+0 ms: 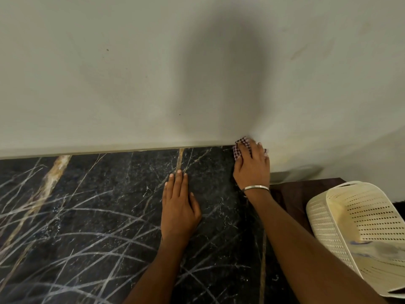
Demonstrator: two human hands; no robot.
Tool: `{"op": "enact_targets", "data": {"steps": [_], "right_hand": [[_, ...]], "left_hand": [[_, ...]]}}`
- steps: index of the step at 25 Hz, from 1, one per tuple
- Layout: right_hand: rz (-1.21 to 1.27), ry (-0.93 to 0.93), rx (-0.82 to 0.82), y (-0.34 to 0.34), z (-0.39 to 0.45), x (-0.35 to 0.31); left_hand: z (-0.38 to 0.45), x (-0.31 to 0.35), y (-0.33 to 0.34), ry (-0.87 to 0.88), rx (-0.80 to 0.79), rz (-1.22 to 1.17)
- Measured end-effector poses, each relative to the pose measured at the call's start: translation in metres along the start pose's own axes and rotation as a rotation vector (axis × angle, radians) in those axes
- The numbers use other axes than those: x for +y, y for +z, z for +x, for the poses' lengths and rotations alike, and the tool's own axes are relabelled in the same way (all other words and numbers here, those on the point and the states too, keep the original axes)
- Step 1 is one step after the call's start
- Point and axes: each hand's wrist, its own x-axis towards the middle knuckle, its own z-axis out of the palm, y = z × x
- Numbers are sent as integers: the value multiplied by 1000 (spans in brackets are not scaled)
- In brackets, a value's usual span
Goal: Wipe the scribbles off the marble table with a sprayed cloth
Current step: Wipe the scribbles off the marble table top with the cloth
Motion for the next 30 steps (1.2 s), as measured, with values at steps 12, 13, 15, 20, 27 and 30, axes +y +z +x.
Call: {"op": "enact_targets", "data": {"steps": [12, 13, 15, 20, 27, 30], "right_hand": [[-30, 13, -23, -3, -30, 15], [-30, 41, -6, -2, -33, 12], [-41, 36, -17, 0, -42, -5], [-23, -122, -97, 1, -58, -12], [-58, 52, -35, -7, -58, 8], [-56, -38, -95, 0, -79, -24]], "left_hand": [[-1, 1, -1, -2, -4, -10], [-1, 1, -1, 0, -5, -6], [-1, 1, -2, 2, -12, -7], [-2, 1, -1, 5, -2, -14], [-1, 0, 1, 18, 5, 2], [-1, -1, 2, 18, 8, 12]]}}
